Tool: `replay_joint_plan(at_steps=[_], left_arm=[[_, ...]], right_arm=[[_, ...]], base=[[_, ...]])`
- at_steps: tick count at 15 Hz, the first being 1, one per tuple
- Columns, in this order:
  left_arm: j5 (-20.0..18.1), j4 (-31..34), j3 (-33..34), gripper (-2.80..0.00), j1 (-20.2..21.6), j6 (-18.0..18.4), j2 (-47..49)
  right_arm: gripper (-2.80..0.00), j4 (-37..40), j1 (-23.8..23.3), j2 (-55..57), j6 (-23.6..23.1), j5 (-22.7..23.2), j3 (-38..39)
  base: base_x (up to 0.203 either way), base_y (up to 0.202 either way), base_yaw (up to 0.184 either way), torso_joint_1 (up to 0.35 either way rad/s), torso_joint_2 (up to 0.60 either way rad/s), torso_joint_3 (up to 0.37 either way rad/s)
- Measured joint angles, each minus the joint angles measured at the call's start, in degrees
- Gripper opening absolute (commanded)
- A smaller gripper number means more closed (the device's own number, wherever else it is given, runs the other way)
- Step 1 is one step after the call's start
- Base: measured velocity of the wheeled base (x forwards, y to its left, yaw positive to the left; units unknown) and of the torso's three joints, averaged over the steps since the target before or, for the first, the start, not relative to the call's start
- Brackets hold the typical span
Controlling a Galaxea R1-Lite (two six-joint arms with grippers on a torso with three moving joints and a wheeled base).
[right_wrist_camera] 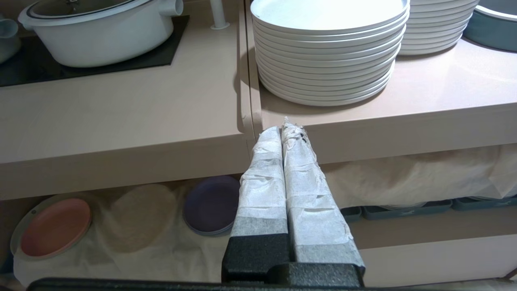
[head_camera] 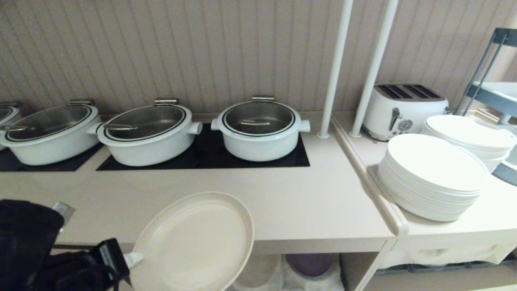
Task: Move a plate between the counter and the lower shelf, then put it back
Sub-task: Put the plate
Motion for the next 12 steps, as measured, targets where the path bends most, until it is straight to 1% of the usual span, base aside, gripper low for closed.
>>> replay_joint_plan(at_steps=[2,6,9,12], left_arm=[[0.0,-0.6,-2.1,-2.8,-0.1,1.1,3.1],[0.1,-4.3,-5.8,-2.8,-0.1,3.2,10.1],[0.4,-6.6,-8.3,-2.8,-0.1,3.5,15.6],[0.7,-11.8,-9.7,-2.8,0.0,3.6,21.3]], right_arm=[[-2.8,0.0,0.0,0.0,0.0,0.0,0.0],[-2.8,0.0,0.0,0.0,0.0,0.0,0.0],[-2.8,0.0,0.0,0.0,0.0,0.0,0.0],[-2.8,0.0,0.0,0.0,0.0,0.0,0.0]], base=[[0.0,0.0,0.0,0.0,0.0,0.0],[0.0,0.0,0.0,0.0,0.0,0.0],[0.0,0.0,0.0,0.0,0.0,0.0],[0.0,0.0,0.0,0.0,0.0,0.0]])
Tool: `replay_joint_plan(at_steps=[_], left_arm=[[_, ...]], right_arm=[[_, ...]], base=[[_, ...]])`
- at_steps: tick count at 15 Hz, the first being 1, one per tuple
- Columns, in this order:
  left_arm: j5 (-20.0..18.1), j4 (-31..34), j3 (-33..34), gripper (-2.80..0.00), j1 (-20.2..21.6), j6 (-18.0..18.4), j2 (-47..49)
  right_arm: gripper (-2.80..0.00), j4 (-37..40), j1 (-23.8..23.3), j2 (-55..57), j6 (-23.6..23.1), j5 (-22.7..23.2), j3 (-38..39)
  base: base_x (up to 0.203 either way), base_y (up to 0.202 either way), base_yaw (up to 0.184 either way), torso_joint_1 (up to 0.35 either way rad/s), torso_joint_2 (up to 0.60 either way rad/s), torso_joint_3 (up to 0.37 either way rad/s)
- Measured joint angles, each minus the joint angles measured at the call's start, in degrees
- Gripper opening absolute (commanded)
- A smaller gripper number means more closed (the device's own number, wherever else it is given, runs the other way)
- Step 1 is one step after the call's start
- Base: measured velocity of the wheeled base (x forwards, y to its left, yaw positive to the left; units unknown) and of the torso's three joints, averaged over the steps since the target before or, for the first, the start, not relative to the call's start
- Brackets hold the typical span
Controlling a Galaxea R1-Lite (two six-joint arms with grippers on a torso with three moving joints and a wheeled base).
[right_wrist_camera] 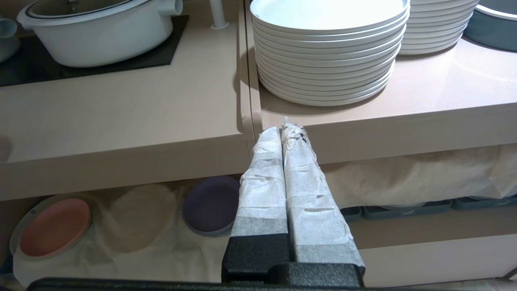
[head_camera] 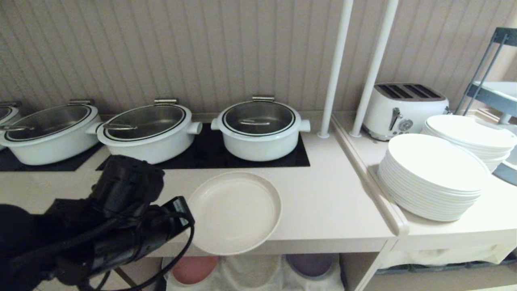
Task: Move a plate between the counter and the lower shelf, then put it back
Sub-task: Put the plate
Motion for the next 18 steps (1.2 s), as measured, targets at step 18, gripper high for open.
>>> replay_joint_plan(at_steps=[18], left_arm=[[0.2,-10.6,-8.3,-2.8,4.7,-0.1,22.7]], right_arm=[[-2.8,0.0,0.0,0.0,0.0,0.0,0.0]], base=[[0.0,0.0,0.0,0.0,0.0,0.0]])
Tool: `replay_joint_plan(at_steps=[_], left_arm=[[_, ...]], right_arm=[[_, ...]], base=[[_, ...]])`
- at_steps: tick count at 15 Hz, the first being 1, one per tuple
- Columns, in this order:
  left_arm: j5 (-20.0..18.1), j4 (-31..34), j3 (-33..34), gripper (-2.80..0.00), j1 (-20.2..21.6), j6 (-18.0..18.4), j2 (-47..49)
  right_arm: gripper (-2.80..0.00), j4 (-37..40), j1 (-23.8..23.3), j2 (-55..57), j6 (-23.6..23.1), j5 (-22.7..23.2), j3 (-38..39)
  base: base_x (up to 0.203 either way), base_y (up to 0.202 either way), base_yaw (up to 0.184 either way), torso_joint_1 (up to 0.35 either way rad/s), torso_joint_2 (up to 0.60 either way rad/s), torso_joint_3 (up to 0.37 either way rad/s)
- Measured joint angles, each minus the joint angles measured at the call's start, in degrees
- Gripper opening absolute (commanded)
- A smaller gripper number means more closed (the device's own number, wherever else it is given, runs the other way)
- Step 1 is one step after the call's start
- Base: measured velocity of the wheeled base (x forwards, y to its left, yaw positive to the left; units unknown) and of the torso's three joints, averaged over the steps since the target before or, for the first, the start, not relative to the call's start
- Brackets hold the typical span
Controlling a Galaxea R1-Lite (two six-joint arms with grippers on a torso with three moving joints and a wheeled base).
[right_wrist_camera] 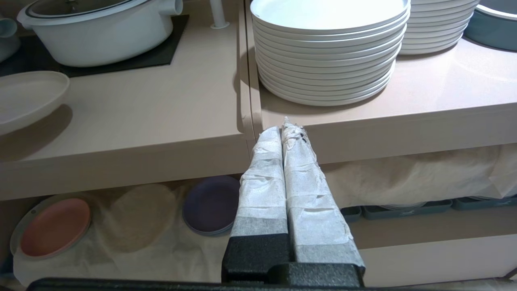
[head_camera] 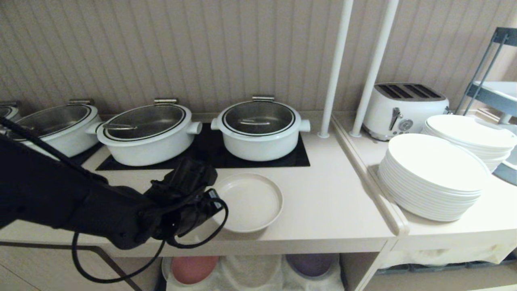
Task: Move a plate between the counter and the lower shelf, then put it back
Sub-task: Put the plate
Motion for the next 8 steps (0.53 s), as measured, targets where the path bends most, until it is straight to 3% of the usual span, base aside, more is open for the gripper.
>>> replay_joint_plan(at_steps=[8], left_arm=[[0.0,-1.3,-2.4,-2.8,0.5,0.0,4.6]], right_arm=[[-2.8,0.0,0.0,0.0,0.0,0.0,0.0]], base=[[0.0,0.0,0.0,0.0,0.0,0.0]])
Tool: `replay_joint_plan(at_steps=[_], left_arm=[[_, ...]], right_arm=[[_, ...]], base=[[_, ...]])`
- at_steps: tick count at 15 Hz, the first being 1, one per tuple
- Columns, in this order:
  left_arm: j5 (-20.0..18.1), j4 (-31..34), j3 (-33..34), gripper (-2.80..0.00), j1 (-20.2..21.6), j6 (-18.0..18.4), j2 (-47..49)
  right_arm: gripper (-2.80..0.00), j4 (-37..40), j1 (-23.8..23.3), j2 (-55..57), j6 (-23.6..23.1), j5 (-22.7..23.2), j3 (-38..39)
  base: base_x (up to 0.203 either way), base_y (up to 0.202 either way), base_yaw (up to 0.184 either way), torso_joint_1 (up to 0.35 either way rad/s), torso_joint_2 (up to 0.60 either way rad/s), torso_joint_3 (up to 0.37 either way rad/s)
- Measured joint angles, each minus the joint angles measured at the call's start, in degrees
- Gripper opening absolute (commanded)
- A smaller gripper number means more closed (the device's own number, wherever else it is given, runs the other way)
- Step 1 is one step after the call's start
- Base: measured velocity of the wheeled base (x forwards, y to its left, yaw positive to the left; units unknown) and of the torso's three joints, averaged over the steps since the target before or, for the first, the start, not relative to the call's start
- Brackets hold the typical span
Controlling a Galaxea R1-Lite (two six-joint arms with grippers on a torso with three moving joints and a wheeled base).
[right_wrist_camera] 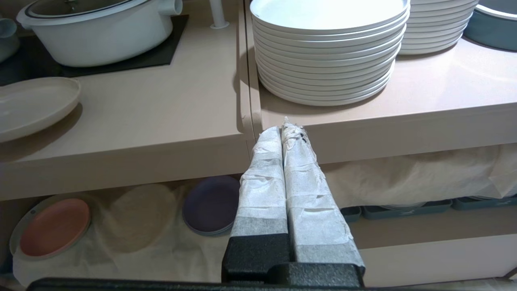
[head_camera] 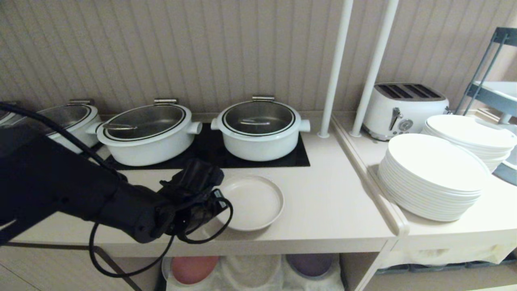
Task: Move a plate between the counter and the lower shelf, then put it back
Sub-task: Put the plate
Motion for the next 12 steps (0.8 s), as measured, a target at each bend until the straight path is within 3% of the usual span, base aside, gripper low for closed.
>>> replay_joint_plan(at_steps=[12], left_arm=[[0.1,-3.3,-0.8,-2.8,-0.3,0.1,4.4]], right_arm=[[-2.8,0.0,0.0,0.0,0.0,0.0,0.0]], base=[[0.0,0.0,0.0,0.0,0.0,0.0]])
